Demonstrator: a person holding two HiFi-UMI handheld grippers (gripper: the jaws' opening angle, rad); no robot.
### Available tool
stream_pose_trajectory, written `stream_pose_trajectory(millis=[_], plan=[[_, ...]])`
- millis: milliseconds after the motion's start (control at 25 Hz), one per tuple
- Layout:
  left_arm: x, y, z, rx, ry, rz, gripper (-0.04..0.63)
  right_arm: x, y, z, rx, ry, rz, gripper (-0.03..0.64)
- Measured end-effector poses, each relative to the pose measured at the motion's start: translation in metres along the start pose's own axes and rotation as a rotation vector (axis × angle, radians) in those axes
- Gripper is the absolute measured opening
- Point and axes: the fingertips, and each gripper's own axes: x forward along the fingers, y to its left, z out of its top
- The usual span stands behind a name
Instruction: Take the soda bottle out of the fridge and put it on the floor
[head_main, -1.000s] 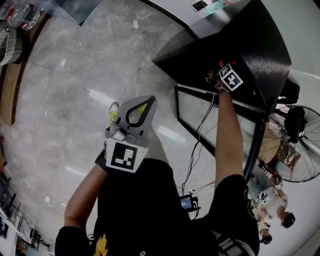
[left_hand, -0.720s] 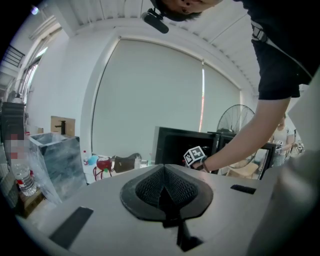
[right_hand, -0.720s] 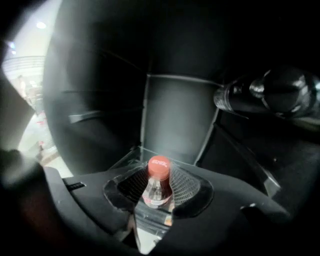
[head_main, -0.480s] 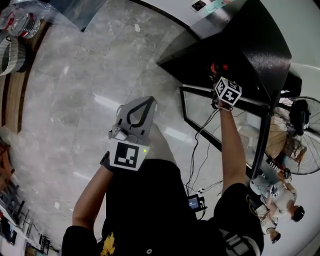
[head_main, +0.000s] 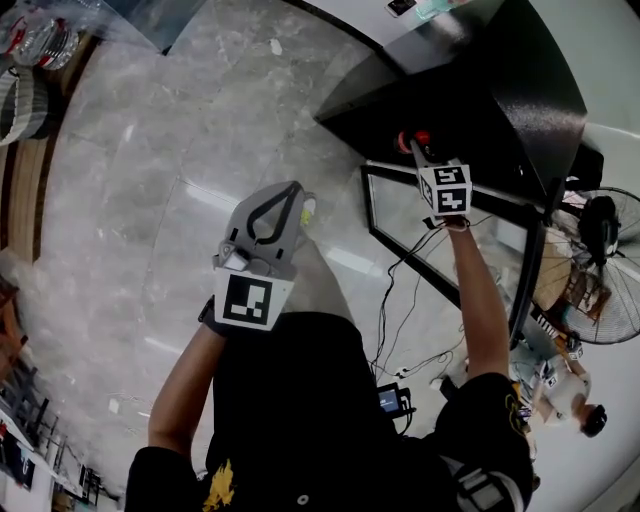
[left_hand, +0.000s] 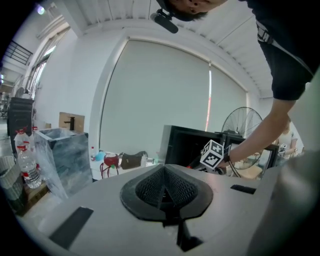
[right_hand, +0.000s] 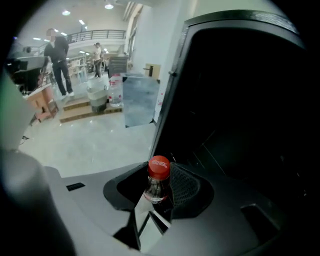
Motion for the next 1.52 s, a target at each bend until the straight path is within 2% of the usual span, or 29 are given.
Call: stream_pose_trajectory(millis=[240, 360, 520, 680, 840, 920, 1120, 1360, 1520], plan=[[0.001, 0.009, -0.017, -0.011, 0.022, -0.001, 0.018, 0.016, 0.045, -0.001, -0.152, 0.096, 0.100, 0.126], [0.000, 0.013, -0.026, 0.036, 0.029, -0.010, 0.018, 0.024, 0.067, -0.007, -0.215, 0.131, 0.150, 0.126], [0.000, 0.022, -0.037, -0.007, -0.001, 0.007, 0.018, 0.034, 0.091, -0.018, -0.225, 0.159, 0.195, 0.126], [0.003, 0.035, -0.047, -0.137, -0.033, 0.052, 0.018, 0.050, 0.113, -0.025, -0.206, 0.165, 0.209, 0.126], [0.010, 0.038, -0.070, -0.120, 0.013, 0.032, 0.018, 0.074, 0.130, -0.043, -0.176, 0.177, 0.219, 0.126], [0.015, 0.034, -0.082, -0.105, 0.019, 0.006, 0.018, 0.084, 0.139, -0.059, -0.147, 0.190, 0.218, 0.126], [0.022, 0.030, -0.105, -0.141, 0.024, -0.030, 0.018, 0.101, 0.159, -0.088, -0.040, 0.194, 0.174, 0.126], [0.039, 0.026, -0.133, -0.143, 0.046, -0.059, 0.018, 0.130, 0.168, -0.129, 0.225, 0.148, 0.095, 0.126], [0.050, 0.018, -0.157, -0.153, 0.070, -0.082, 0.018, 0.148, 0.165, -0.159, 0.356, 0.104, 0.012, 0.126]])
